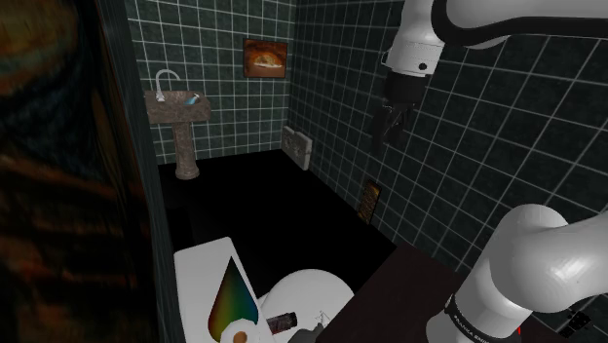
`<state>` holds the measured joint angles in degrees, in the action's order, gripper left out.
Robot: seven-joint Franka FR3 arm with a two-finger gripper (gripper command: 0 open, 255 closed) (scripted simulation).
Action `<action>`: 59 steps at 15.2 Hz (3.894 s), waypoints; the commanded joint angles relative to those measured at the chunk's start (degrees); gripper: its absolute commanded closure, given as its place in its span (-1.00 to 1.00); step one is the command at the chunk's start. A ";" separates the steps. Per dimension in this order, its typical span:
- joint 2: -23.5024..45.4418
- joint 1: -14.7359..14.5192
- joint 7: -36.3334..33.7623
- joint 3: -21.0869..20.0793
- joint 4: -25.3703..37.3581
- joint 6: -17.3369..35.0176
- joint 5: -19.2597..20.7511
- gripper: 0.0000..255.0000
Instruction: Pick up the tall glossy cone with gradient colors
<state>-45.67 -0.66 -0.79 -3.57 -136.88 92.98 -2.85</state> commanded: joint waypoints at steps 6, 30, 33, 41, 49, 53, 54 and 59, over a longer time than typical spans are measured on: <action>11.40 0.10 -5.29 -1.55 1.74 3.73 -4.74 -1.00; 69.10 -1.66 -20.36 -5.14 25.67 13.67 -29.04 -1.00; 76.35 -1.74 -21.81 -5.83 30.43 13.67 -32.11 -1.00; 96.13 -2.08 -26.55 -8.31 45.46 12.71 -39.53 -1.00; 102.27 -2.55 -25.51 -8.26 49.36 14.06 -39.72 -1.00; 102.56 -2.53 -25.31 -8.21 49.43 14.18 -39.71 1.00; 102.55 -2.53 -25.33 -8.22 49.43 14.17 -39.71 1.00; 102.50 -2.53 -25.30 -8.22 49.34 14.20 -39.72 1.00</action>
<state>56.76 -3.18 -26.14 -11.83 -87.48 107.04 -42.59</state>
